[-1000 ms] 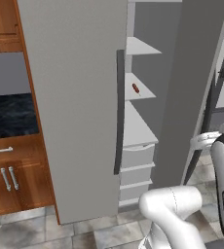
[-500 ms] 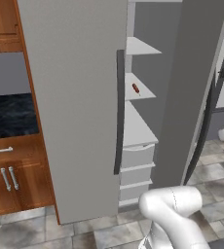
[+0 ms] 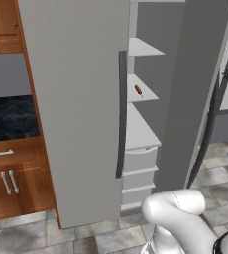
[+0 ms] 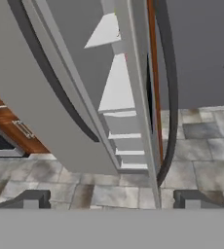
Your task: Store the hot dog in the freezer for long-term storage. Close the freezer door after placing the cooked food.
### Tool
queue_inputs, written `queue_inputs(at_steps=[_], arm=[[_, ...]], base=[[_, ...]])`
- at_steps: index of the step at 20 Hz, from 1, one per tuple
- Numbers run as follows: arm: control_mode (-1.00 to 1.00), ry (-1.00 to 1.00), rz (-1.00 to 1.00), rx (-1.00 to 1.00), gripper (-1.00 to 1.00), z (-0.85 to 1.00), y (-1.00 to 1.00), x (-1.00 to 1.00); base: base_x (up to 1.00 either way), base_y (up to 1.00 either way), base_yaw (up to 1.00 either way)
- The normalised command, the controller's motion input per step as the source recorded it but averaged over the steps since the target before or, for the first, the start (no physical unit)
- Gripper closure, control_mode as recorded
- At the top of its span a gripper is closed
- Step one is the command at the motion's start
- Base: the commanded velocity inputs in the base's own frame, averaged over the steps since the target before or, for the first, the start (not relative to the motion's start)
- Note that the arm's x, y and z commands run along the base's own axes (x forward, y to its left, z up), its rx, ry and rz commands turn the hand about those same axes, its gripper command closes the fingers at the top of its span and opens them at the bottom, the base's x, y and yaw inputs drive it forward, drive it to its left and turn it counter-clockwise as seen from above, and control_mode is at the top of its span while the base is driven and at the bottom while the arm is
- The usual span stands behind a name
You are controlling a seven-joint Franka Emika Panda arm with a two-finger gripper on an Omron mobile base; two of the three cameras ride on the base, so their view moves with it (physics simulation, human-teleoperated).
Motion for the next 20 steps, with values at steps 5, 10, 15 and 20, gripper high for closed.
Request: queue_inputs(at_steps=[5,10,15,20], arm=[[-1.0,-0.29,0.23,0.0,-1.0,-0.63,-0.47,0.64],[-1.0,-0.27,0.27,0.0,-1.0,-0.53,-0.55,0.59],[-1.0,-0.04,0.09,0.0,-1.0,-0.12,-0.27,0.57],[-1.0,0.02,0.0,0.0,-1.0,-0.02,-0.08,0.67]], base=[[0.0,0.0,0.0],[0.0,0.0,0.0],[0.0,0.0,0.0],[0.0,0.0,0.0]])
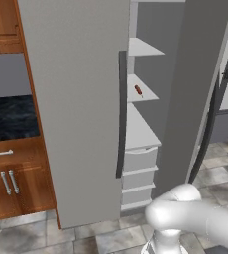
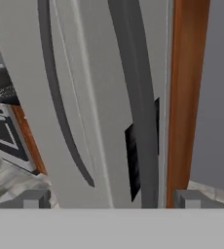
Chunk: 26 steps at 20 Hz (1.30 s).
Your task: Store the hot dog in the freezer for long-term storage. Close the freezer door after placing the cooked food.
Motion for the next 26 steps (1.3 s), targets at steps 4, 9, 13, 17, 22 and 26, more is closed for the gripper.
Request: queue_inputs(at_steps=[4,9,13,17,22,26], arm=[[-1.0,0.0,0.0,0.0,-1.0,-0.18,0.0,0.67],[-1.0,0.0,0.0,0.0,-1.0,-0.34,0.0,0.49],[-1.0,0.0,0.05,0.0,-1.0,-0.21,0.14,0.25],[-1.0,0.0,0.18,0.0,-1.0,-0.05,0.28,0.28],[-1.0,0.0,0.16,0.0,-1.0,0.0,0.11,0.11],[-1.0,0.0,0.14,0.0,-1.0,0.0,0.17,0.0]], base=[[0.0,0.0,0.0],[0.0,0.0,0.0],[0.0,0.0,0.0],[0.0,0.0,0.0],[0.0,0.0,0.0],[0.0,0.0,0.0]])
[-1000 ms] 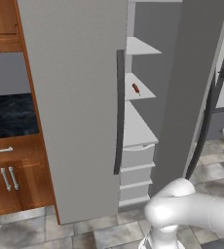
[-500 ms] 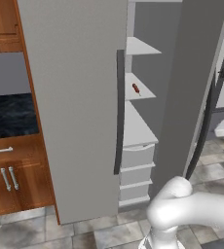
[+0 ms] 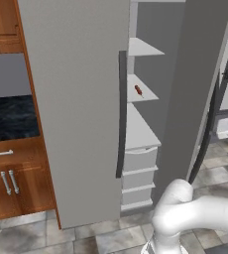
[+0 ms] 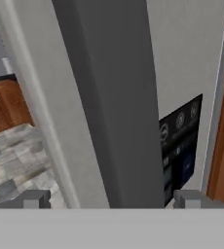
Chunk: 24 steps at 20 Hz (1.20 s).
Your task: Store the hot dog in the freezer for long-term storage. Close the freezer door after placing the cooked food.
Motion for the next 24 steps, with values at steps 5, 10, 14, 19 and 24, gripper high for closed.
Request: queue_inputs(at_steps=[5,10,14,19,24], arm=[[-1.0,-0.01,0.11,-0.01,-1.0,0.0,0.47,-0.02],[-1.0,-0.03,0.01,-0.04,-1.0,0.0,0.9,-0.03],[-1.0,0.0,-0.01,-0.08,-1.0,0.0,1.0,0.0],[-1.0,0.0,-0.12,-0.05,-1.0,0.0,1.0,0.05],[-1.0,0.0,-0.16,-0.06,-1.0,0.0,0.99,0.23]], base=[[0.0,0.0,0.0],[0.0,0.0,0.0],[0.0,0.0,0.0],[0.0,0.0,0.0],[0.0,0.0,0.0]])
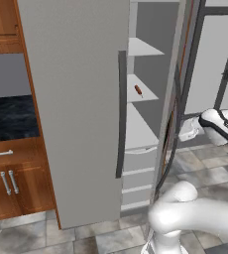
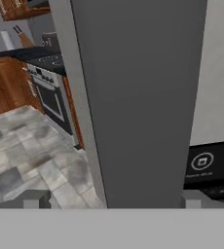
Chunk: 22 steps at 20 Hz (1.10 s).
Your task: Store the hot dog in the freezer for long-term storage. Close the freezer door after placing the cooked food.
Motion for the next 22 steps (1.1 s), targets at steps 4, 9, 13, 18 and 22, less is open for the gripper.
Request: queue_inputs(at_steps=[4,9,13,18,22], arm=[[-1.0,0.0,-0.2,-0.03,-1.0,0.0,0.88,0.35],[-1.0,0.06,-0.18,-0.02,-1.0,0.0,0.74,0.41],[-1.0,0.24,-0.15,-0.05,-1.0,0.03,0.47,0.49],[-1.0,0.21,-0.09,-0.03,-1.0,0.29,0.05,0.35],[-1.0,0.14,-0.11,-0.01,-1.0,0.27,0.0,0.16]], base=[[0.0,0.0,0.0],[0.0,0.0,0.0],[0.0,0.0,0.0],[0.0,0.0,0.0],[0.0,0.0,0.0]])
